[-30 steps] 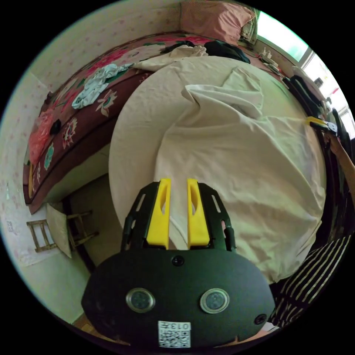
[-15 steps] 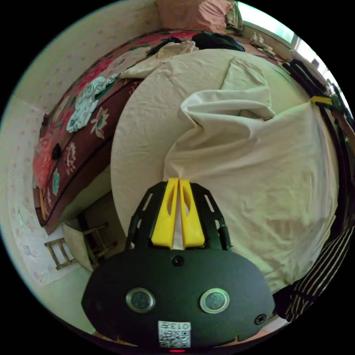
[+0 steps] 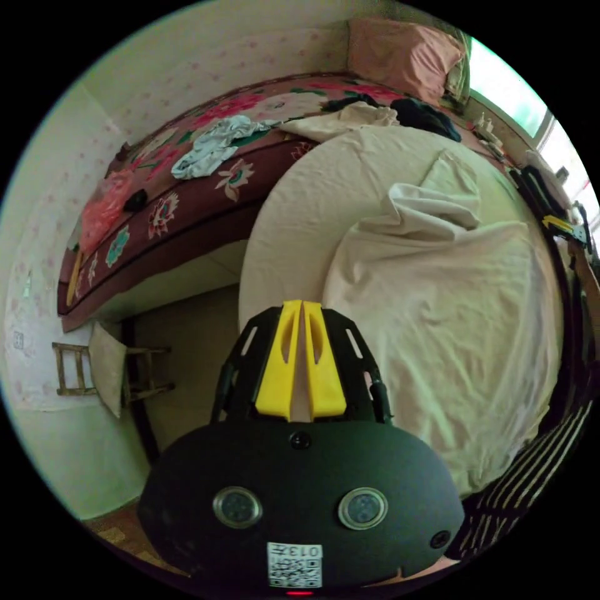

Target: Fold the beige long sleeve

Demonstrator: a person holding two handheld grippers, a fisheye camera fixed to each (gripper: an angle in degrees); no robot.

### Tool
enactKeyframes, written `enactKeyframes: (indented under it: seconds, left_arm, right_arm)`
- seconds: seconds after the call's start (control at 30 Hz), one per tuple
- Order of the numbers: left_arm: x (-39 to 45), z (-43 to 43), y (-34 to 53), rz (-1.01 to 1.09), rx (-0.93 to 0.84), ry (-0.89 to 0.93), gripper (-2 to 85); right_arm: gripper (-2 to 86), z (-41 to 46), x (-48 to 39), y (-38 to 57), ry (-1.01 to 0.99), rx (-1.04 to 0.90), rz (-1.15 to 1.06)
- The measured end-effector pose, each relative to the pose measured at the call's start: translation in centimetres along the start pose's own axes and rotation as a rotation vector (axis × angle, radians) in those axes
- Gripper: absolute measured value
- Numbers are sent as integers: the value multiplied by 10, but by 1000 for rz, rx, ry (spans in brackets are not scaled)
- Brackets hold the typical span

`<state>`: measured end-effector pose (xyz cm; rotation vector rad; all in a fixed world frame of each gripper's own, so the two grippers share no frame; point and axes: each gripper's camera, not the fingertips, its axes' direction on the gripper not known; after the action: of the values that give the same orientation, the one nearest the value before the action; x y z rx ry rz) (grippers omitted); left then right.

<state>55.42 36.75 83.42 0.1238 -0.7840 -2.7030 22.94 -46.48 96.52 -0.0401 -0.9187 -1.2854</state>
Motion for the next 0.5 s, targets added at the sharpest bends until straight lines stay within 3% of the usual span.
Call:
enactKeyframes:
  seconds: [0.1,0.3,0.37,0.4,0.5]
  left_arm:
    - [18,-14,44,60,-38,91,-1]
    - [76,-4,128,120,-122,106,-1]
    - [85,10,139,146,-194,103,-2]
    - [85,6,144,140,-118,60,-2]
    - [68,8,149,117,-135,69,-2]
  right_arm:
    - [42,-26,-34,35,-48,76,-101]
    - [15,-27,-130,109,-276,31,-118]
    - [8,-20,-147,125,-270,3,-94]
    - [5,-14,-155,133,-240,-20,-93]
    - [2,-2,-160,146,-155,-63,-120]
